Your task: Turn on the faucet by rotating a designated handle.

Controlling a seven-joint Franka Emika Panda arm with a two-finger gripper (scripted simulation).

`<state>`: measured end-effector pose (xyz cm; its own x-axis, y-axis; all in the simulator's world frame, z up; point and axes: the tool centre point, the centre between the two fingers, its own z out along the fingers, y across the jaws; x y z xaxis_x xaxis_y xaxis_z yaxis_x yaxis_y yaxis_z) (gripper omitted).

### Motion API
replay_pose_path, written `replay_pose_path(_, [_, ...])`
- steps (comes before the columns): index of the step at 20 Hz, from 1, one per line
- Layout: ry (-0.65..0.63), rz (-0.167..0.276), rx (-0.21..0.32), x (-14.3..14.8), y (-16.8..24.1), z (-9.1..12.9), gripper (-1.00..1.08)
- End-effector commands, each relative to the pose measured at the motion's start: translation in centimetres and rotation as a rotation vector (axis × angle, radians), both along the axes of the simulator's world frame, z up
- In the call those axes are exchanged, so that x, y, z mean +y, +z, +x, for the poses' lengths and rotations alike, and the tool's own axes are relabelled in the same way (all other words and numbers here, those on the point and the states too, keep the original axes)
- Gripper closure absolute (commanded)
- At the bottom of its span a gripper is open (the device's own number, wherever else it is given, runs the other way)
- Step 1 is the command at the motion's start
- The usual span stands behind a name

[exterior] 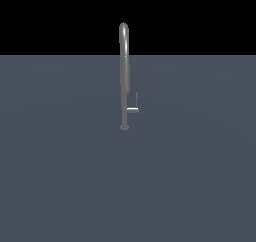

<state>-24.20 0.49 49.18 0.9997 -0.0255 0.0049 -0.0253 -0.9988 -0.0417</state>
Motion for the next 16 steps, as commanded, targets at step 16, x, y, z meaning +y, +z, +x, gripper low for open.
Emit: replay_pose_path(16, [-0.167, 0.167, 0.183, 0.1, -1.7, 7.6, 1.08])
